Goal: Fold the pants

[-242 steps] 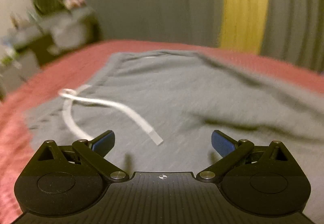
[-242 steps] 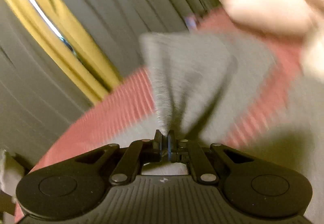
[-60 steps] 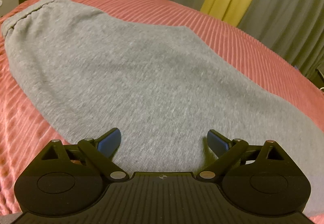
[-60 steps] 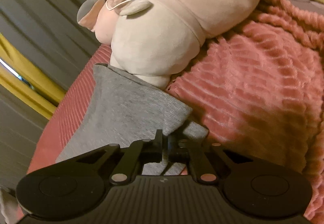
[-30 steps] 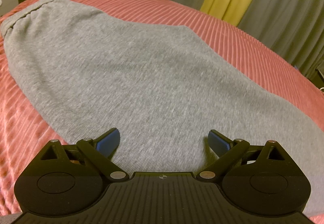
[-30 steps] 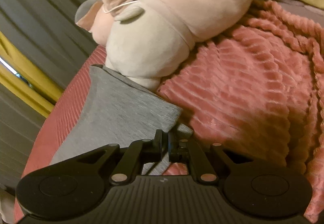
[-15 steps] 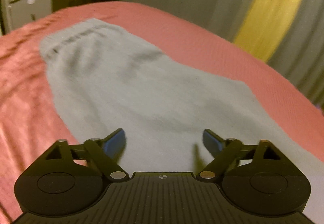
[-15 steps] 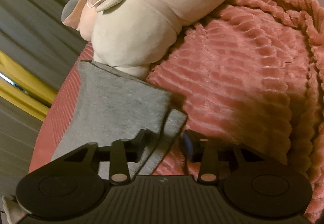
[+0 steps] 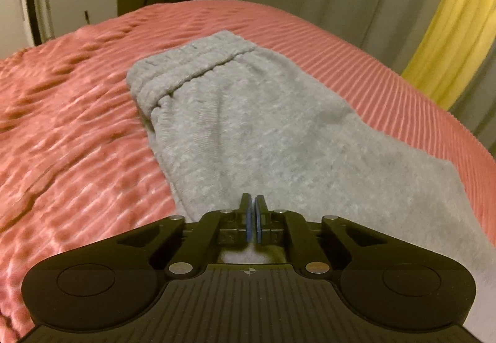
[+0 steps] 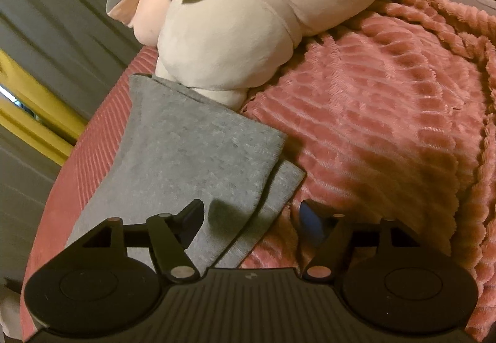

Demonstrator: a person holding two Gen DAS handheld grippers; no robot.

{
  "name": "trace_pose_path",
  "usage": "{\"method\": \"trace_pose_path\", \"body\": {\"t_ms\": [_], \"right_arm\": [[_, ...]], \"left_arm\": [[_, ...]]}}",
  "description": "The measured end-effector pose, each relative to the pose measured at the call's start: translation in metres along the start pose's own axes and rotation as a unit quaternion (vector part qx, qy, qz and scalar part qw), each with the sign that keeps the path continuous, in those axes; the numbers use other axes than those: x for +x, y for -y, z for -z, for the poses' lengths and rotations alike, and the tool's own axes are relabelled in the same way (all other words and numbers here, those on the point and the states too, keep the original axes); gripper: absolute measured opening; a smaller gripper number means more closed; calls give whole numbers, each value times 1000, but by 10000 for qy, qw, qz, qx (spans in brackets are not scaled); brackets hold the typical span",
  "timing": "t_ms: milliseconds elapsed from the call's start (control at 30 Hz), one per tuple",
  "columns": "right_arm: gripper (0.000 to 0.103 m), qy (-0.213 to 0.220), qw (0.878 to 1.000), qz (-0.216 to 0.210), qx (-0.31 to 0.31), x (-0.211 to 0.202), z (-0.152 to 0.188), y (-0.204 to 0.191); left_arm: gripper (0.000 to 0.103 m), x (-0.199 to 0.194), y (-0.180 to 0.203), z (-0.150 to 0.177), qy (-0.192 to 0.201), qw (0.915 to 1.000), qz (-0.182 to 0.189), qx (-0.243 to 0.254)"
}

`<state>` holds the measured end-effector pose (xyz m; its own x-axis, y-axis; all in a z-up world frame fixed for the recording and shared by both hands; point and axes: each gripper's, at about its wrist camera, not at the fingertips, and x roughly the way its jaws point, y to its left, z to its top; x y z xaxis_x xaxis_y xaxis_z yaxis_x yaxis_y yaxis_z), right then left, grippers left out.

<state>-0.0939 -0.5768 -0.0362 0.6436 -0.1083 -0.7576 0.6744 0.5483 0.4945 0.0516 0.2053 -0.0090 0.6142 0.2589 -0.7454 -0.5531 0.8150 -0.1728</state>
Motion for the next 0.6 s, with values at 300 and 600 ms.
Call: {"method": "trace_pose_path", "body": {"t_ms": [300, 600], "right_arm": [[89, -130, 9991, -386, 103, -4, 3, 8], [90, -137, 9952, -805, 536, -9, 3, 31]], "left_arm": [[73, -38, 51, 26, -71, 9972, 519, 526], [81, -35, 124, 83, -520, 9849, 785, 1451]]}}
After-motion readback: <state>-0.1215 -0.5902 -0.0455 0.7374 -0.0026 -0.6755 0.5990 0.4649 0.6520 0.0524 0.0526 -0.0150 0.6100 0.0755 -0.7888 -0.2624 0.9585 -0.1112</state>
